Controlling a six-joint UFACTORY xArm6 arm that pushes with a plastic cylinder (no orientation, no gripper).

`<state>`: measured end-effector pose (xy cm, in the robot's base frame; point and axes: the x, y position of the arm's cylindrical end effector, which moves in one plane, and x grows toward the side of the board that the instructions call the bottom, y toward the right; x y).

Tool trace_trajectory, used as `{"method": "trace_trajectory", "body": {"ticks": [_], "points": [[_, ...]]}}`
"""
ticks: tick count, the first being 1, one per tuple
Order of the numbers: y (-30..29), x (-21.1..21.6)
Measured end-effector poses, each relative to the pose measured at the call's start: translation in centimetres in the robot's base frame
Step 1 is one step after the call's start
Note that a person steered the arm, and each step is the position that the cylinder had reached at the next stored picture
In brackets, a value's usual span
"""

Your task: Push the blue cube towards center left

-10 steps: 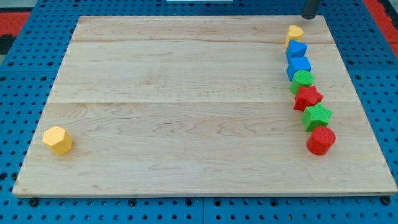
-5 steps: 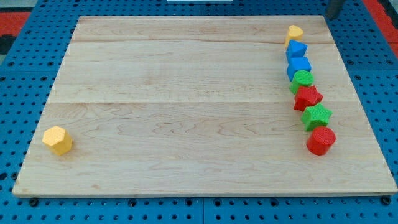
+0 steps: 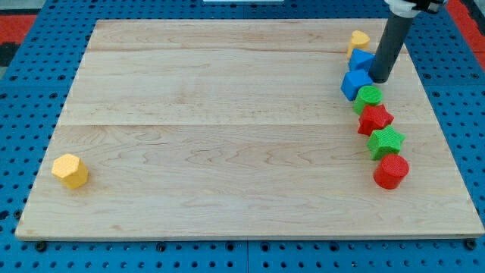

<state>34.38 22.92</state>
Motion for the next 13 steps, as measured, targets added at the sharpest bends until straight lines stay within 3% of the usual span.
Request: {"method": "trace_trajectory", "body": {"ticks": [1,2,5,6,9,10,11,12,13], "points": [[1.9,-0.2],[1.2,2.6],[-16.2,5.7],[-20.8,9.8],[-18.7,8.0],[-13.2,5.7],[-7.3,0.3],[-11.4,0.7],[-13.6,-3.9]]}}
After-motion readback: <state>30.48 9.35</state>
